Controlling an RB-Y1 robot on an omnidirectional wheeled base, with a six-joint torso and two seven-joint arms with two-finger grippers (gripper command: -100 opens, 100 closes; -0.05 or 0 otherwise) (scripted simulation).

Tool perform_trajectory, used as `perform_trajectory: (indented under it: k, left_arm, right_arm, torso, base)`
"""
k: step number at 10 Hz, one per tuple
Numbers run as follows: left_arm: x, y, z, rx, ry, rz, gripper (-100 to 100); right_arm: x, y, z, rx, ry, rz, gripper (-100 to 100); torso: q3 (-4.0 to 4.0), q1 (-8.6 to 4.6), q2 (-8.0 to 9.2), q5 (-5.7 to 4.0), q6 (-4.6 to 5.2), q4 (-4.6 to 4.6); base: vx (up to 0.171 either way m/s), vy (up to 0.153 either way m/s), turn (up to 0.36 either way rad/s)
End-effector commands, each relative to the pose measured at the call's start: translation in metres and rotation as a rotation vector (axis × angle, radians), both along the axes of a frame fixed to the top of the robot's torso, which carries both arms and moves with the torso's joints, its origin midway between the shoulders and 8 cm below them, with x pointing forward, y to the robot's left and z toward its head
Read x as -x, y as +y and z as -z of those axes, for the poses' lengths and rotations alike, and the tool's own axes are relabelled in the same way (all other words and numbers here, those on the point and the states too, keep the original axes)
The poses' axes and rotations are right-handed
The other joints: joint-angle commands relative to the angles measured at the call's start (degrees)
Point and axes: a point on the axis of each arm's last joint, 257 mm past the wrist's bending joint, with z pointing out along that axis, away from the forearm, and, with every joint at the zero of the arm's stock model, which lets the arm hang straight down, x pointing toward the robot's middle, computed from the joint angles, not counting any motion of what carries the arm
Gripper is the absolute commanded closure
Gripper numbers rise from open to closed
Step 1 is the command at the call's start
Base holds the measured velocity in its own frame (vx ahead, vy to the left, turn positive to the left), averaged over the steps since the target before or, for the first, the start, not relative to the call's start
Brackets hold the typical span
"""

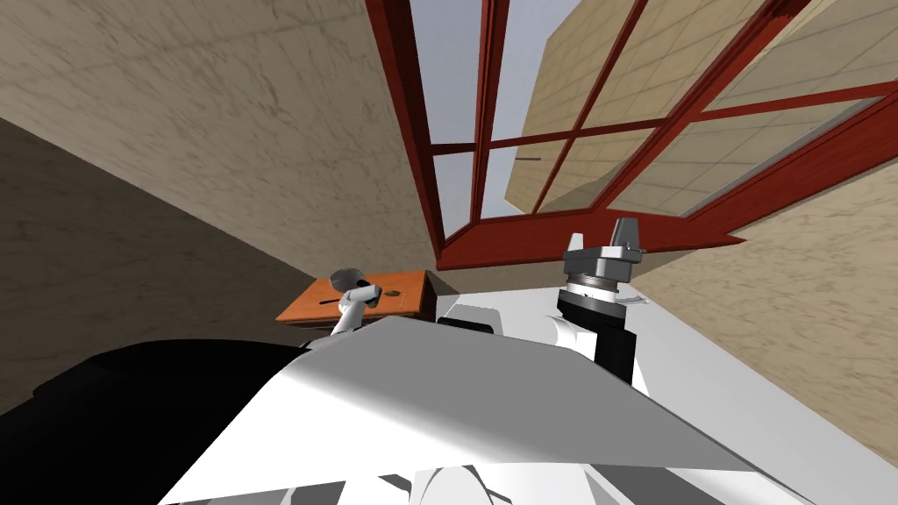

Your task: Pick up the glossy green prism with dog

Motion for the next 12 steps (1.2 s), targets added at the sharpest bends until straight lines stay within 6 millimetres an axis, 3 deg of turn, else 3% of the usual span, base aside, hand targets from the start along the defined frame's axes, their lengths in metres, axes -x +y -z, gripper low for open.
perform_trajectory:
  k: [1, 9, 10, 11, 12]
  left_arm:
    - [0.013, -0.006, 0.01, 0.045, 0.051, -0.034, -100]
    - [0.04, -0.025, 0.032, 0.137, 0.165, -0.101, -100]
    - [0.04, -0.026, 0.032, 0.138, 0.166, -0.102, 0]
    - [0.054, -0.008, 0.031, 0.107, 0.142, -0.13, -100]
    - [0.068, -0.014, 0.04, 0.124, 0.153, -0.141, -100]
  right_arm:
    - [0.0, 0.0, 0.0, 0.0, 0.0, 0.0, 0]
    - [0.0, 0.0, 0.0, 0.0, 0.0, 0.0, 0]
    - [0.0, 0.0, 0.0, 0.0, 0.0, 0.0, 0]
    - [0.0, 0.0, 0.0, 0.0, 0.0, 0.0, 0]
    - [0.0, 0.0, 0.0, 0.0, 0.0, 0.0, 0]
  torso:
    - [0.0, 0.0, 0.0, 0.0, 0.0, 0.0]
    - [0.04, 0.14, 0.09, 0.03, -0.05, 0.01]
    - [0.09, 0.05, 0.18, 0.01, -0.06, 0.02]
    - [0.13, -0.03, 0.25, -0.01, -0.06, 0.04]
    - [0.17, -0.04, 0.31, -0.02, 0.01, 0.06]
  base:
    - [0.094, 0.024, -0.183]
    - [0.06, 0.029, -0.076]
    - [0.004, 0.005, 0.001]
    - [-0.004, 0.007, -0.358]
    - [-0.011, 0.02, -0.291]
